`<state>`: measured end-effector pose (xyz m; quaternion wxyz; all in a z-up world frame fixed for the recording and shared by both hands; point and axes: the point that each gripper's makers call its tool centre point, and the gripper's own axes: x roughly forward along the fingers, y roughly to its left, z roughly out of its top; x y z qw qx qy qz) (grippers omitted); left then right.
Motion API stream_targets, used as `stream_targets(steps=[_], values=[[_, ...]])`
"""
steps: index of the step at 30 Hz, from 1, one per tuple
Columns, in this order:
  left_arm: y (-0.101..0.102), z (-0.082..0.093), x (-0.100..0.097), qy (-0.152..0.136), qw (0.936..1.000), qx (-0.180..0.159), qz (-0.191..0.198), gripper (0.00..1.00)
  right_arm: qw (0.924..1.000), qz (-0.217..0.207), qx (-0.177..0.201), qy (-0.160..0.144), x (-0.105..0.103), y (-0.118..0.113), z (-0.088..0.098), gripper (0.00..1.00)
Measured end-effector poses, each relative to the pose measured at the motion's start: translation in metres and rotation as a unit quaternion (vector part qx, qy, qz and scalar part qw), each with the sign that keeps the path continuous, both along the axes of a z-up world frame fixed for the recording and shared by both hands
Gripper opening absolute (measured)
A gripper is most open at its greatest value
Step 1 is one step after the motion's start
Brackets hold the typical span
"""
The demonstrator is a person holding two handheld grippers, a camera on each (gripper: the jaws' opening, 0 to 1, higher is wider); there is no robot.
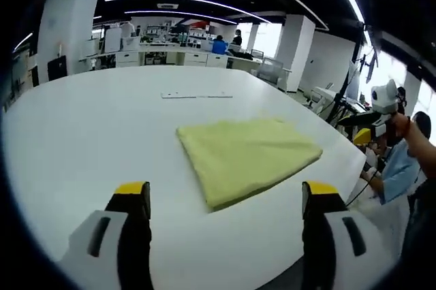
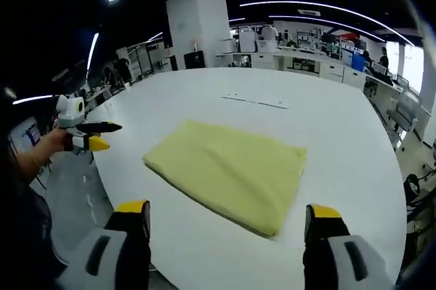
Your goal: Fold the garment on the visible template until the final outline fits inside the template.
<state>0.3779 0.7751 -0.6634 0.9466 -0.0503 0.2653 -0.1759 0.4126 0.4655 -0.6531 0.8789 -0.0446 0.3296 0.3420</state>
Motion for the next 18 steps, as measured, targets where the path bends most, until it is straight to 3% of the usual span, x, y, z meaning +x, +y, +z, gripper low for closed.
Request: stream_targets(steps=[5,18], values=[[0.002,0.001,-0.006,0.003,0.9998,0.018,0.001,0.99,0.9999,-0.006,0.01,0.0,-0.007,0.002,0.002,0.99],[0.009,0.001,-0.015,0.011,0.9993,0.036,0.005,0.99,0.9998,-0.02,0.0,0.007,-0.02,-0.001,-0.006,0.99]])
